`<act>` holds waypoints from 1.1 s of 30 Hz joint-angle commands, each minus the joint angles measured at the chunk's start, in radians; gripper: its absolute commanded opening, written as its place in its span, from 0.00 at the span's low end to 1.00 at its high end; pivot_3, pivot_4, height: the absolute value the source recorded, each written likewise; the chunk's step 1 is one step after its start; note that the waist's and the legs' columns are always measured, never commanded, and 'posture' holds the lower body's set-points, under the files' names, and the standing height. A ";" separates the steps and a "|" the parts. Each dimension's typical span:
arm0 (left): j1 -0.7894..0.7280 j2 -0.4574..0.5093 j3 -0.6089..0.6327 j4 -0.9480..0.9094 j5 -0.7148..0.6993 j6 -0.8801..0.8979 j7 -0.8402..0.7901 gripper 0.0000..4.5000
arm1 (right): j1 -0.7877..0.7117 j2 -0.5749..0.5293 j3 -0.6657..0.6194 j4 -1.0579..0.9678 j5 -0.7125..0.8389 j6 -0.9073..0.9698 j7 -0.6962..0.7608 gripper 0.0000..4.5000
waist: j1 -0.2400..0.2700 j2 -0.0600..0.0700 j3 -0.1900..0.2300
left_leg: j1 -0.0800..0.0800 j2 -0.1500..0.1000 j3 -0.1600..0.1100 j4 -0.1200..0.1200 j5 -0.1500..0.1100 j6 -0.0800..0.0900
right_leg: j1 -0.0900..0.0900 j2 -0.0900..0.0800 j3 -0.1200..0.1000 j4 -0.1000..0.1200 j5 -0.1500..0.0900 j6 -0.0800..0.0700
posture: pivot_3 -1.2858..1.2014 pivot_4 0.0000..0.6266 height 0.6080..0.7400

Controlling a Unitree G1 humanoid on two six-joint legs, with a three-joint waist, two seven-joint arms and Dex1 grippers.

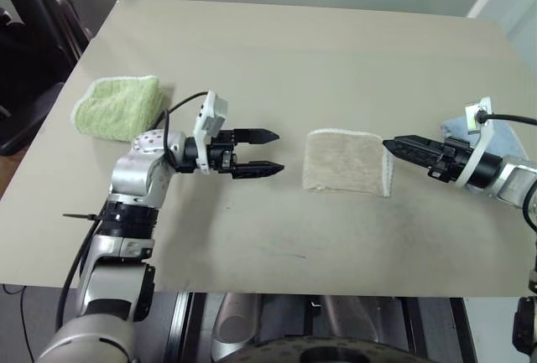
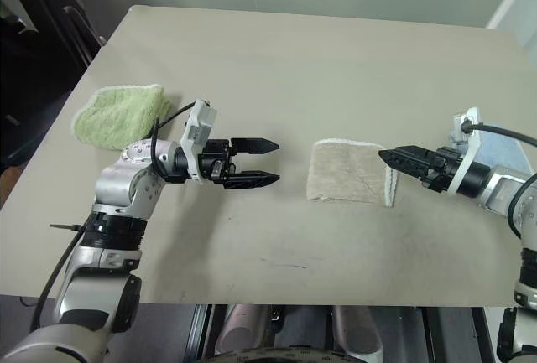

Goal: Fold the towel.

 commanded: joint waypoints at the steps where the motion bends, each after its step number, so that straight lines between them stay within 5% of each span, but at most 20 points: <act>1: 0.037 0.017 0.023 -0.072 0.018 -0.034 0.054 0.99 | -0.051 -0.072 0.090 0.083 -0.055 0.063 0.097 1.00 | -0.002 0.000 0.000 | 0.000 0.000 0.000 0.000 0.000 0.000 | 0.000 0.000 0.000 0.000 0.000 0.000 | 0.52 0.24 0.68; 11: 0.173 0.064 0.054 -0.223 -0.031 0.028 0.116 0.99 | -0.184 -0.116 0.309 0.276 -0.232 0.057 0.303 1.00 | -0.010 0.000 0.000 | 0.001 0.000 0.000 -0.001 0.000 0.000 | 0.000 0.001 0.000 0.000 0.001 -0.002 | 0.52 0.24 0.68; 17: 0.211 0.070 0.047 -0.277 -0.047 0.055 0.150 0.99 | -0.248 -0.043 0.408 0.373 -0.326 0.032 0.364 1.00 | -0.013 0.000 -0.001 | 0.001 0.001 0.000 -0.001 0.000 0.000 | 0.000 0.001 0.000 0.001 0.001 -0.003 | 0.52 0.24 0.68; 33: 0.213 0.046 0.069 -0.233 -0.079 0.094 0.237 0.99 | -0.321 0.119 0.379 0.398 -0.353 0.090 0.397 1.00 | -0.045 -0.001 -0.001 | 0.016 0.005 0.000 -0.011 0.001 -0.009 | 0.003 0.004 -0.002 0.002 0.002 -0.014 | 0.52 0.24 0.68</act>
